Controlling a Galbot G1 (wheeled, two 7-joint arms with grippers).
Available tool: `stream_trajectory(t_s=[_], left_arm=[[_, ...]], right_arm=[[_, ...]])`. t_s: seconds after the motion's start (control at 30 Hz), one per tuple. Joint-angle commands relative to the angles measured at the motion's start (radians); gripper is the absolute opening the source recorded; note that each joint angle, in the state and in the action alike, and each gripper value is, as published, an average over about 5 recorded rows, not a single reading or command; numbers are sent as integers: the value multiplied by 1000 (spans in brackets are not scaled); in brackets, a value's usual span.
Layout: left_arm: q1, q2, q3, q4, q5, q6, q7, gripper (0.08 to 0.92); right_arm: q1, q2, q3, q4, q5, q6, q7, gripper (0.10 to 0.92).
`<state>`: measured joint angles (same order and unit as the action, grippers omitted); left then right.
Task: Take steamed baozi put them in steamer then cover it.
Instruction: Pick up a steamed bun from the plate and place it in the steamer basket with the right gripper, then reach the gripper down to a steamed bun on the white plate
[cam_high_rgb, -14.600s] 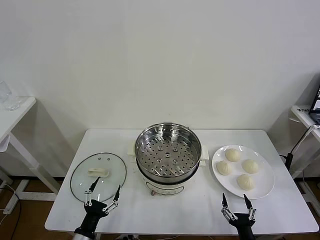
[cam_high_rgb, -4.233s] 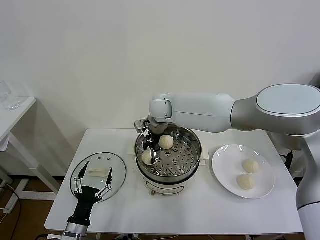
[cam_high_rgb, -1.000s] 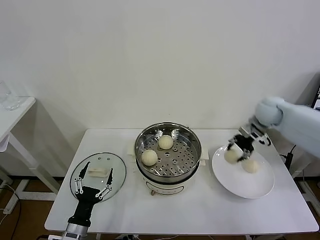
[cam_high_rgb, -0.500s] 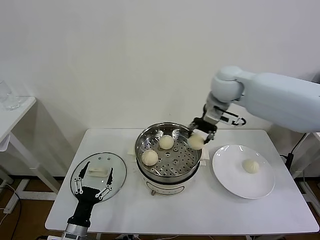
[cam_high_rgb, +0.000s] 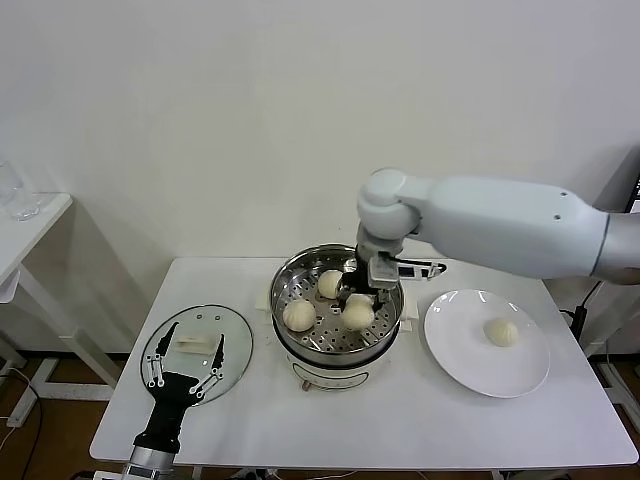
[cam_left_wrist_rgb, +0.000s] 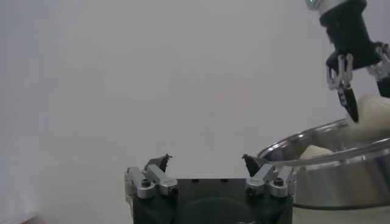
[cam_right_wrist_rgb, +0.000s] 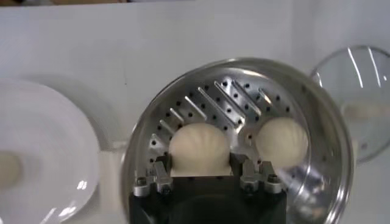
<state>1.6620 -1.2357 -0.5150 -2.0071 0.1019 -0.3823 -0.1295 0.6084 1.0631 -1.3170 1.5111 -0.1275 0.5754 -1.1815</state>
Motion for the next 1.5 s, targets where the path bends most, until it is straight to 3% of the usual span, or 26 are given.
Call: stream_trajectory(t_s=[0.03,0.67,0.87,1.03,1.17,1.3,1.5], left_arm=[[0,-1,-2,3,0,-2,-1,823],[-2,-4,-4,10,0,-8,-1,823],[-3,-3,-3,12,0,-8,-1,823],[-4,-3,-3,12,0,-7,-1,823],[-6,-3,-2,15,0,-7,0,823],[-8,-3,2,16,0,-7,0,823],[-13,-2,10,15,2,-2,0,823]], right_arm=[[-85,52,13,-1,-88,81,11,653],[-105,50,25,1,-124,134,22,662],[-105,47,48,-3,-145,134,39,790],[-85,11,94,-7,-108,121,21,821],[-61,-72,171,-33,-9,25,-29,823],[-40,-198,234,-95,106,-175,-74,823],[-43,-382,262,-310,243,-467,-129,823]])
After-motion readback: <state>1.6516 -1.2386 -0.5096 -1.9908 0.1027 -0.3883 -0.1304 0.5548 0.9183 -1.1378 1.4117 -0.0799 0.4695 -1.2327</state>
